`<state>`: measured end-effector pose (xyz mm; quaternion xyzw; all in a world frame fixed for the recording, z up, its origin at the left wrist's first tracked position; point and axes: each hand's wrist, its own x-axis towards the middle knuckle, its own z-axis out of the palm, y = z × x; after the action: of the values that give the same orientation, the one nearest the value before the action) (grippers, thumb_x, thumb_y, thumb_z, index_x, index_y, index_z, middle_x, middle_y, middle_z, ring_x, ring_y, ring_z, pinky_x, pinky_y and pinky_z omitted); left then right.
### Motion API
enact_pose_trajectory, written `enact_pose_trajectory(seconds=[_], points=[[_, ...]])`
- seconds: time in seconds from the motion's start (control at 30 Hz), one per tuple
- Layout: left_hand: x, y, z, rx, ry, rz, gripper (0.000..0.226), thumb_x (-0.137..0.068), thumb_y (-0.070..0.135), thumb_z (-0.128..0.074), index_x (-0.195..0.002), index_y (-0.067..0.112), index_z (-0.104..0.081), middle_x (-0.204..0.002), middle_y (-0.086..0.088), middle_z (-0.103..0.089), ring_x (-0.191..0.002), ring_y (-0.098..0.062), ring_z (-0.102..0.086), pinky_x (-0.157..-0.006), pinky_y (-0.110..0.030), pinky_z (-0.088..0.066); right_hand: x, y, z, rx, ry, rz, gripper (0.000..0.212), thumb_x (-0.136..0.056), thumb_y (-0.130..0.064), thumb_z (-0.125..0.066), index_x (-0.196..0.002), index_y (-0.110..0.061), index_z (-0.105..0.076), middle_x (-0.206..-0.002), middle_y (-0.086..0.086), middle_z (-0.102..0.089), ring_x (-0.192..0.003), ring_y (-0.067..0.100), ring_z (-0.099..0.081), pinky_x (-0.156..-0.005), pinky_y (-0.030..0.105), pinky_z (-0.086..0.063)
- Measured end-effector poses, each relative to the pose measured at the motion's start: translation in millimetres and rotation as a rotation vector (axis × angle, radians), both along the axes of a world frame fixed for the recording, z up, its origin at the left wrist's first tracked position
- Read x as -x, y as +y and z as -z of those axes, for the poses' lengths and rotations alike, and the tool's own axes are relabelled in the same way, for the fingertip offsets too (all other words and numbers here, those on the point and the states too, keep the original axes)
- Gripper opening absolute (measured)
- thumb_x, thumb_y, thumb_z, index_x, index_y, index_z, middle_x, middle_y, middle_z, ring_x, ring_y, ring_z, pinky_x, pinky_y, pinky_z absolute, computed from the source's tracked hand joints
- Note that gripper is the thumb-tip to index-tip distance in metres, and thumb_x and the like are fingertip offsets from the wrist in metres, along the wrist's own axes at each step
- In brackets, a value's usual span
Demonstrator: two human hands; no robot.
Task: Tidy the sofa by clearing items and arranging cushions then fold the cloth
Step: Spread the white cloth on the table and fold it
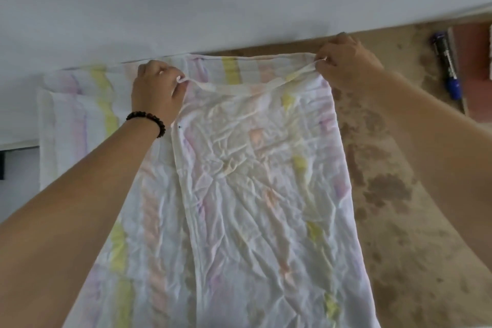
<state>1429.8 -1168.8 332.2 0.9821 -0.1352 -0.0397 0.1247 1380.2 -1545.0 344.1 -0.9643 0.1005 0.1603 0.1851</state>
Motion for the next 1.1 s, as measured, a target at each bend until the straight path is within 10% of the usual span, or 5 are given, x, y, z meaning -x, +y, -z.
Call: enact_pose_trajectory(seconds=[0.2,0.43,0.67,0.83,1.1], points=[[-36,-9,5,0.338,0.347,-0.484,0.043,-0.089,0.032,-0.063,-0.061,0.019,-0.034,-0.063,0.002,-0.038,-0.06,-0.017,-0.039,-0.057,-0.028,-0.035,-19,-17,1,0.136,-0.083,0.028,0.038,-0.096,-0.038,-0.04,-0.121,-0.017,-0.059,-0.129,0.012,-0.049,-0.124,0.034,-0.044,-0.093,0.047,-0.043],[-57,-29,18,0.311,0.258,-0.563,0.033,-0.085,0.032,-0.057,-0.06,0.021,-0.038,-0.061,0.006,-0.042,-0.062,-0.019,-0.044,-0.058,-0.026,-0.035,-23,0,35,0.306,-0.308,0.145,0.036,-0.093,-0.036,-0.041,-0.108,-0.008,-0.058,-0.119,0.022,-0.05,-0.11,0.04,-0.047,-0.082,0.046,-0.041],[-29,-17,1,0.563,0.297,-0.639,0.069,-0.078,0.04,-0.075,-0.135,0.018,-0.042,-0.109,0.005,-0.056,-0.099,-0.009,-0.056,-0.078,-0.013,-0.043,-1,21,29,0.002,-0.346,0.304,0.053,-0.096,-0.042,-0.044,-0.142,-0.014,-0.041,-0.142,0.012,-0.043,-0.129,0.031,-0.04,-0.106,0.038,-0.034],[92,-13,-6,0.274,-0.188,-0.23,0.057,-0.089,0.034,-0.059,-0.132,-0.002,-0.048,-0.13,-0.026,-0.049,-0.121,-0.043,-0.046,-0.103,-0.04,-0.033,114,88,22,0.014,-0.494,0.082,0.054,-0.101,-0.034,-0.045,-0.148,-0.009,-0.039,-0.154,0.022,-0.032,-0.143,0.038,-0.03,-0.116,0.048,-0.026],[280,29,36,-0.267,0.183,0.1,0.067,-0.099,0.053,-0.019,-0.153,0.013,-0.021,-0.161,-0.015,-0.014,-0.148,-0.033,-0.013,-0.109,-0.068,-0.015,266,146,49,0.156,-0.012,-0.135,0.076,-0.095,-0.069,-0.025,-0.158,-0.03,-0.006,-0.165,0.015,0.006,-0.151,0.036,0.007,-0.121,0.055,-0.003]])
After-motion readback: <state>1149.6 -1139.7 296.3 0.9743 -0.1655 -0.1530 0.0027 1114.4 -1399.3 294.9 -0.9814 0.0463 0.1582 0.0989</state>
